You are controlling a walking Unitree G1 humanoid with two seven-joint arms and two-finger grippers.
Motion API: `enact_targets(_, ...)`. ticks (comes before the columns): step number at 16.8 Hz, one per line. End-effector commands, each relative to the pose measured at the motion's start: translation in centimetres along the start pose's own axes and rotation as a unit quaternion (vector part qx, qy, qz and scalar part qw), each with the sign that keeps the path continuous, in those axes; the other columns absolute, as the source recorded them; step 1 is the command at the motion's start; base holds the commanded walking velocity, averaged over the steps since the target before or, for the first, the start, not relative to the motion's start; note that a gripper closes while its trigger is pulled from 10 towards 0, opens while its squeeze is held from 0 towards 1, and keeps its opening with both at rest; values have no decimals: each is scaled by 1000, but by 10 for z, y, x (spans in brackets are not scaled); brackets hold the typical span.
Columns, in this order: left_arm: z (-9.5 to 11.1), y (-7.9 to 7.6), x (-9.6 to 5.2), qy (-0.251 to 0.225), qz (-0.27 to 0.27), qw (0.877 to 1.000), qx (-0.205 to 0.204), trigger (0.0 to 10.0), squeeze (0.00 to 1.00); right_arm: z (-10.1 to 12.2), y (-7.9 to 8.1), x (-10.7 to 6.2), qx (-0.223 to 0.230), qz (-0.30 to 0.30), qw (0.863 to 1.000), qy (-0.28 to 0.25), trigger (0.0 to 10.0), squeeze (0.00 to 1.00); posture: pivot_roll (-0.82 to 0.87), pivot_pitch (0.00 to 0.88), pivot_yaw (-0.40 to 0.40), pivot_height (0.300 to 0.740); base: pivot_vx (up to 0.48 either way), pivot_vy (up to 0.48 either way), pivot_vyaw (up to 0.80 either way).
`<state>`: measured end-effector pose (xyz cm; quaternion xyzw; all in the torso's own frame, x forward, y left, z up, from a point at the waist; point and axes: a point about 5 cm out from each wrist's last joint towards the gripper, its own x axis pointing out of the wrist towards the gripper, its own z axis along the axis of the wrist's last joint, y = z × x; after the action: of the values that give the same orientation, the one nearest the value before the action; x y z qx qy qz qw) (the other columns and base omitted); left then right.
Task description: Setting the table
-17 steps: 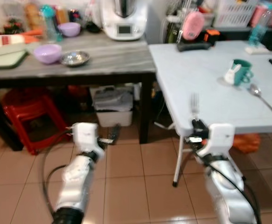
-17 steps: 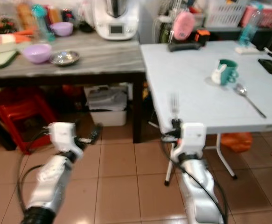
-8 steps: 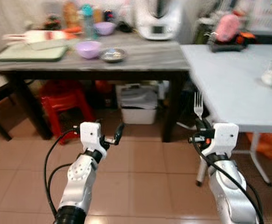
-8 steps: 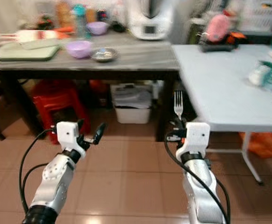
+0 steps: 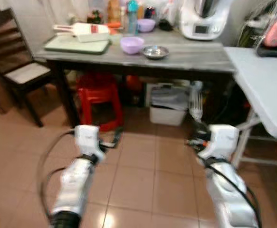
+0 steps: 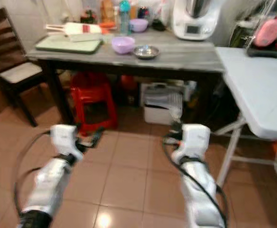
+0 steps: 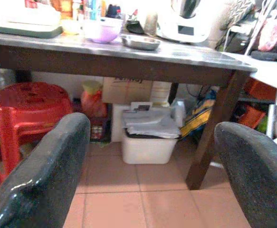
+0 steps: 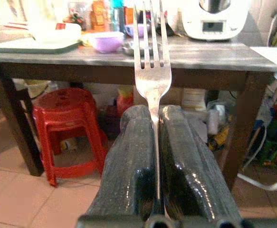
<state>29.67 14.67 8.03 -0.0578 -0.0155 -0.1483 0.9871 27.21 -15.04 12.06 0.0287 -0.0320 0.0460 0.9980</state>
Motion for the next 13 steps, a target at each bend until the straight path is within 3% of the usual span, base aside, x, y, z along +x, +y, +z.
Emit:
enact_targets(1, 7, -7, 4, -17, -16, 1000, 2, 10000, 0, 5, -7, 1, -6, -12, 1000, -10, 10000, 0, -58, 0, -12, 740, 371, 0, 0)
enact_targets(13, 6, -11, 4, -14, -27, 1000, -7, 10000, 0, 5, -7, 0, -3, -16, 1000, -10, 10000, 0, -61, 0, -8, 740, 383, 0, 0)
